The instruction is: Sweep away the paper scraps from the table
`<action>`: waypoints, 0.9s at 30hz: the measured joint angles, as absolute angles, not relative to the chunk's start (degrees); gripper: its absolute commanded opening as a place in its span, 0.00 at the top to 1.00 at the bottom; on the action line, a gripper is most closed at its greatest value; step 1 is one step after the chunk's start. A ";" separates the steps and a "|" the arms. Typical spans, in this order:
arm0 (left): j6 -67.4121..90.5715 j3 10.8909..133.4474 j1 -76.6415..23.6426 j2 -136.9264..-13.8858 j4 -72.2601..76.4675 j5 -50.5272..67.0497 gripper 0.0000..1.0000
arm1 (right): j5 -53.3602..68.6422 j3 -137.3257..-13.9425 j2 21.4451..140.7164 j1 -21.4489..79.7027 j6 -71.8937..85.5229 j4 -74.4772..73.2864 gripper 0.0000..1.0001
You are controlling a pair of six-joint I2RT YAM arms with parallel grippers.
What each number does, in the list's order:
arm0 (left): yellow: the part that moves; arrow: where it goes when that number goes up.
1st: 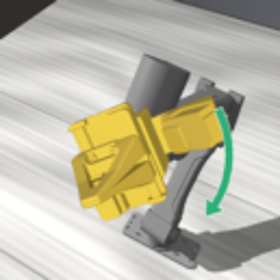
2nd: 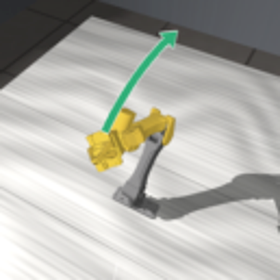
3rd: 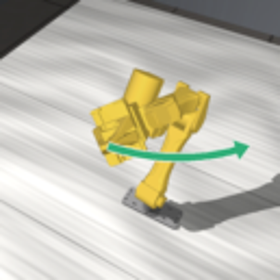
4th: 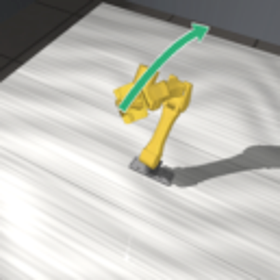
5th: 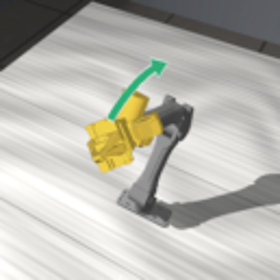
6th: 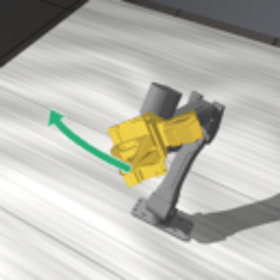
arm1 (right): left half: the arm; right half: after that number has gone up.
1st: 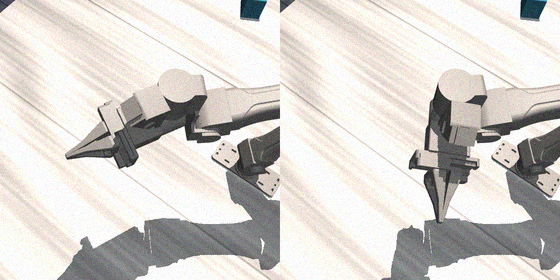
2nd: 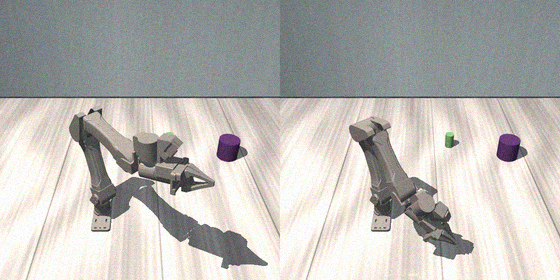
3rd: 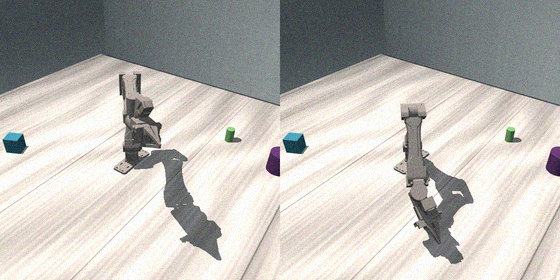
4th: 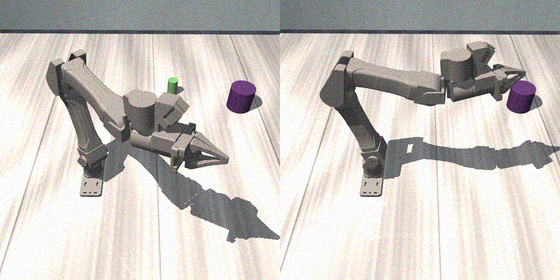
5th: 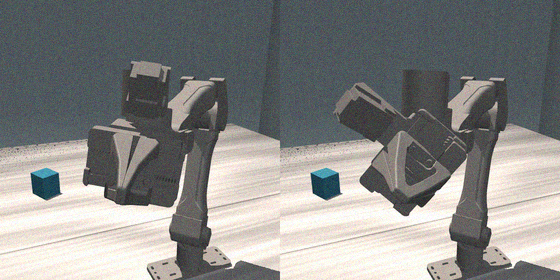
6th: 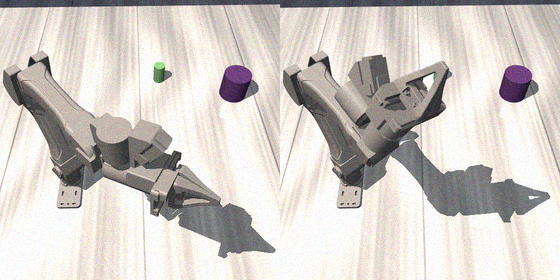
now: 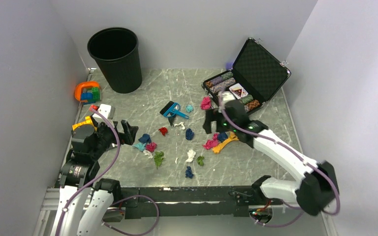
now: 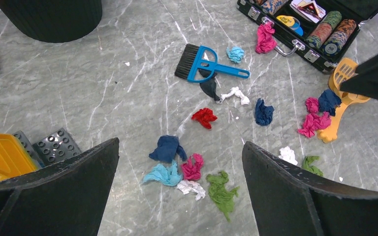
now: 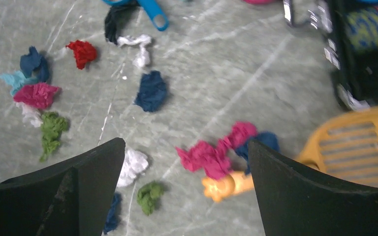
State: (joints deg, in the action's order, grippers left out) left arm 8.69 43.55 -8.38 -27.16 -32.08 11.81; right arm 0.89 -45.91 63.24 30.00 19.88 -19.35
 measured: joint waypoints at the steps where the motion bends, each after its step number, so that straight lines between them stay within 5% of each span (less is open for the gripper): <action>1: 8.69 43.55 -8.36 -27.14 -32.08 11.81 0.00 | -0.36 -47.46 66.50 32.27 18.87 -18.26 0.01; 14: 8.71 43.55 -8.27 -26.68 -32.08 11.81 0.01 | -3.07 -68.47 100.57 39.16 5.78 -9.23 0.12; 27: 8.71 43.55 -8.21 -26.02 -32.05 11.55 0.01 | 1.10 -81.69 117.16 38.30 2.31 -9.45 0.23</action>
